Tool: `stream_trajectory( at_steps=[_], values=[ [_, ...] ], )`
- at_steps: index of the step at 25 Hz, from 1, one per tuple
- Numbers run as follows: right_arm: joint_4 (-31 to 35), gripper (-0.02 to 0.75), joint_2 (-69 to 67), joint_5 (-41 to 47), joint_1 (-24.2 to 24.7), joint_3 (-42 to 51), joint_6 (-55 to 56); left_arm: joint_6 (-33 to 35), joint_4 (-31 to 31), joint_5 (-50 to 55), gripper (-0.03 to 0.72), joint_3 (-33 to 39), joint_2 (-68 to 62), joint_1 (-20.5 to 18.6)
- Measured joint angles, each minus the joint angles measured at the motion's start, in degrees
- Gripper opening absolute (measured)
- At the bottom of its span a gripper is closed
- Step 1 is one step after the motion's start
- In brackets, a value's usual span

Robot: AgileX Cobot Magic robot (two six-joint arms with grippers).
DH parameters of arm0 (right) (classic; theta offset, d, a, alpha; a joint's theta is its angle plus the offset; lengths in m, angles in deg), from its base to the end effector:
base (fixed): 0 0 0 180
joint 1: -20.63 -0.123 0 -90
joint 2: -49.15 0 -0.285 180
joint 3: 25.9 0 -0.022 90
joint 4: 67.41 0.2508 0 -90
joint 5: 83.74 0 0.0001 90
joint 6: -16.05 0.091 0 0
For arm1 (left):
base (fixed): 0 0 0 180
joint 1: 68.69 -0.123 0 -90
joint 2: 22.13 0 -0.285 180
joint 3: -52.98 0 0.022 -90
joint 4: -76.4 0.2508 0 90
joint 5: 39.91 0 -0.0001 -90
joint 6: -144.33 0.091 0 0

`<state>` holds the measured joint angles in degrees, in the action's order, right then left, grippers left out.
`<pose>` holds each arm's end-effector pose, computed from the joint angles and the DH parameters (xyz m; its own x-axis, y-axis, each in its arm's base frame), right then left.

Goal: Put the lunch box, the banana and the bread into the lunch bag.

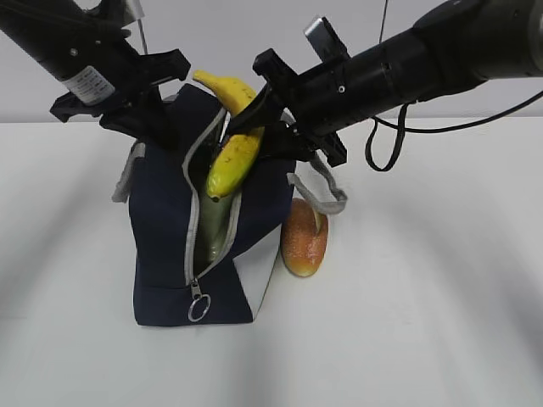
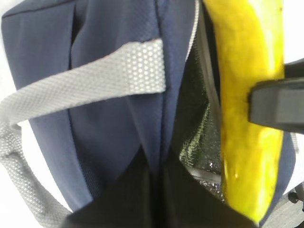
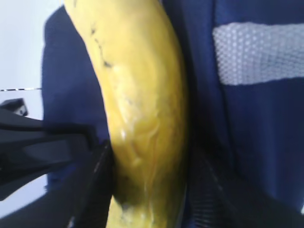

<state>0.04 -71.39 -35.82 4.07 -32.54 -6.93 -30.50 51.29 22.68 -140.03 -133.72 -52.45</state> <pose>0.3927 0.1819 0.2386 -0.9504 0.1557 -0.2691 -0.1322 0.5811 0.8030 0.3615 -0.1410 0.2937 -0.9359 0.1549 -0.3164 0.2779 0.8767 -0.3927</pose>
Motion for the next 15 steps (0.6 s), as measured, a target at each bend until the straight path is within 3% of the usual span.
stream_trajectory(
  at_steps=[15],
  values=[
    [-21.4, 0.339, -0.1, 0.2, 0.0, 0.0, 10.0, 0.0, 0.3, -0.1, -0.003, 0.0, 0.0, 0.0]
  ],
)
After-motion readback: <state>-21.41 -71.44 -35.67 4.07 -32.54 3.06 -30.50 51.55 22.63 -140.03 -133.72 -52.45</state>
